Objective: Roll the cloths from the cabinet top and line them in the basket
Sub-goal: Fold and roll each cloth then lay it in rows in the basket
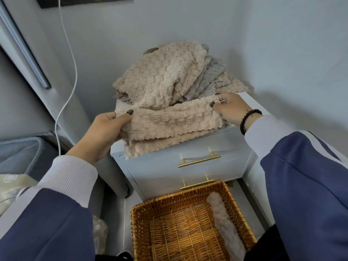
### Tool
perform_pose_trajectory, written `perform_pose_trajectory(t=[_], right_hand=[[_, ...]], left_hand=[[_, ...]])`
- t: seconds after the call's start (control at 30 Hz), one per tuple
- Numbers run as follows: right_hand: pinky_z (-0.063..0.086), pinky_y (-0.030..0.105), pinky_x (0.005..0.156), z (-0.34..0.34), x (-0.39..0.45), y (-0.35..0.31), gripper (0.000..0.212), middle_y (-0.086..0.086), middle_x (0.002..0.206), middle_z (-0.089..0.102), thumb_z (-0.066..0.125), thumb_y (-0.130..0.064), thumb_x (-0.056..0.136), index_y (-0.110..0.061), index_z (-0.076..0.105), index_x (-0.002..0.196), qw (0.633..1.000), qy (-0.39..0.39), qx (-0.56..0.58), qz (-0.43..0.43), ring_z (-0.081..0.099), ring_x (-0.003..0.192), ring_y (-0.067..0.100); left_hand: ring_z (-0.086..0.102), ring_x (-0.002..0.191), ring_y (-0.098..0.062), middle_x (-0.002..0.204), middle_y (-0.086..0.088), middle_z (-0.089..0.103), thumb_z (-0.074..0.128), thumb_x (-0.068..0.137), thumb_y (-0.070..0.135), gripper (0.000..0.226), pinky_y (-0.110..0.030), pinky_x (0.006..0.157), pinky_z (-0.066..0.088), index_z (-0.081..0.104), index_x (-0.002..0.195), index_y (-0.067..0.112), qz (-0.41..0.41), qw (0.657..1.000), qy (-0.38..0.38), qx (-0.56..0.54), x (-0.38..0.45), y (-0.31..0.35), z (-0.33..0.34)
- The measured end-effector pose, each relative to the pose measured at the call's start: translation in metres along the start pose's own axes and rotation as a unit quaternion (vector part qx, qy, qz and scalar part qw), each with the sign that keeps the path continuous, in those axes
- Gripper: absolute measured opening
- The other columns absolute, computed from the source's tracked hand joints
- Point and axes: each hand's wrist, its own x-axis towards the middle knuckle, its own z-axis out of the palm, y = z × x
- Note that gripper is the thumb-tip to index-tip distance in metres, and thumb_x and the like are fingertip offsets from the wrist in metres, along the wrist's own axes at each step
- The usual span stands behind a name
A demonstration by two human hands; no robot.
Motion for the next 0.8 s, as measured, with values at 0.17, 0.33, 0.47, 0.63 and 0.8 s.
perform_pose_trajectory(t=[0.17, 0.33, 0.47, 0.63, 0.8], right_hand=[[0.048, 0.031, 0.069, 0.003, 0.001, 0.005, 0.023, 0.007, 0.085, 0.060, 0.054, -0.016, 0.095, -0.008, 0.057, 0.116, 0.998, 0.055, -0.003, 0.005, 0.056, 0.075, 0.023], [0.044, 0.026, 0.066, 0.005, 0.008, 0.006, 0.021, 0.007, 0.093, 0.061, 0.053, -0.017, 0.095, -0.010, 0.059, 0.113, 0.996, 0.090, -0.029, 0.000, 0.055, 0.076, 0.022], [0.040, 0.025, 0.061, 0.008, 0.009, 0.008, 0.021, 0.006, 0.094, 0.059, 0.051, -0.016, 0.096, -0.011, 0.057, 0.116, 0.995, 0.086, -0.052, -0.009, 0.053, 0.068, 0.019], [0.035, 0.022, 0.051, 0.007, 0.011, 0.009, 0.019, 0.003, 0.085, 0.057, 0.052, -0.019, 0.096, -0.011, 0.058, 0.112, 0.993, 0.095, -0.070, -0.009, 0.048, 0.058, 0.011], [0.033, 0.023, 0.050, 0.003, 0.011, 0.005, 0.018, -0.002, 0.075, 0.048, 0.054, -0.021, 0.094, -0.008, 0.060, 0.106, 0.994, 0.064, -0.088, -0.004, 0.046, 0.056, 0.013]], left_hand=[[0.057, 0.071, -0.022, 0.081, -0.017, 0.068, 0.074, 0.076, 0.029, 0.040, -0.040, 0.076, 0.054, 0.067, 0.090, -0.008, -0.007, 0.984, 0.012, 0.180, 0.005, -0.009, -0.009], [0.048, 0.069, -0.018, 0.077, -0.008, 0.058, 0.070, 0.079, 0.030, 0.042, -0.031, 0.065, 0.038, 0.063, 0.093, -0.008, -0.004, 0.962, 0.026, 0.271, 0.006, -0.010, -0.015], [0.051, 0.070, -0.019, 0.084, -0.021, 0.066, 0.071, 0.081, 0.030, 0.042, -0.030, 0.066, 0.041, 0.064, 0.099, -0.008, -0.002, 0.952, 0.009, 0.305, 0.004, -0.009, -0.017], [0.051, 0.068, -0.023, 0.081, -0.020, 0.063, 0.072, 0.082, 0.034, 0.049, -0.034, 0.063, 0.042, 0.059, 0.095, -0.012, 0.018, 0.940, 0.006, 0.341, 0.002, -0.009, -0.018], [0.047, 0.063, -0.016, 0.070, -0.011, 0.056, 0.074, 0.081, 0.028, 0.035, -0.029, 0.058, 0.038, 0.055, 0.072, 0.001, 0.052, 0.919, -0.003, 0.391, -0.002, -0.008, -0.015]])
